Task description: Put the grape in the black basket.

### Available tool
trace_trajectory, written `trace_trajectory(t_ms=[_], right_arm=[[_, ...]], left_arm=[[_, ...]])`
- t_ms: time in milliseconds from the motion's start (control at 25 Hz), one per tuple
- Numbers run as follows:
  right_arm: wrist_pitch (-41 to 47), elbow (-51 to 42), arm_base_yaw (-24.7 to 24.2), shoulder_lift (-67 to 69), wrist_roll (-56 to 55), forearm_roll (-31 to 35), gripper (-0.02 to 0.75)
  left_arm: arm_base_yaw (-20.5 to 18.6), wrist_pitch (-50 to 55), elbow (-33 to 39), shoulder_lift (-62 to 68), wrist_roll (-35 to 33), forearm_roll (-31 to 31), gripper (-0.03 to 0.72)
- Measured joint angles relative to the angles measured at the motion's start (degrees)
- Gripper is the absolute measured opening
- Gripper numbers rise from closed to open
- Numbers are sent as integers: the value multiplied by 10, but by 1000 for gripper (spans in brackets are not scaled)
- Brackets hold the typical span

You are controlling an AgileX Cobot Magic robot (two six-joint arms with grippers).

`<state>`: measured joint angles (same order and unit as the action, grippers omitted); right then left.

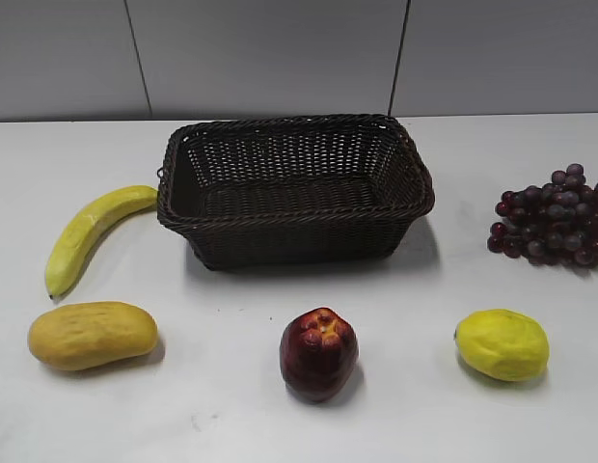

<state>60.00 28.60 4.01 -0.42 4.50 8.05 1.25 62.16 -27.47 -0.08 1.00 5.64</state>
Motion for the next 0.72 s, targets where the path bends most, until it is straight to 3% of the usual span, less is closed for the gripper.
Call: trace_trajectory(t_ms=[720], right_arm=[[-16, 6, 0, 1, -1, -17, 535]], left_arm=[[0, 0, 0, 0, 0, 0, 216]])
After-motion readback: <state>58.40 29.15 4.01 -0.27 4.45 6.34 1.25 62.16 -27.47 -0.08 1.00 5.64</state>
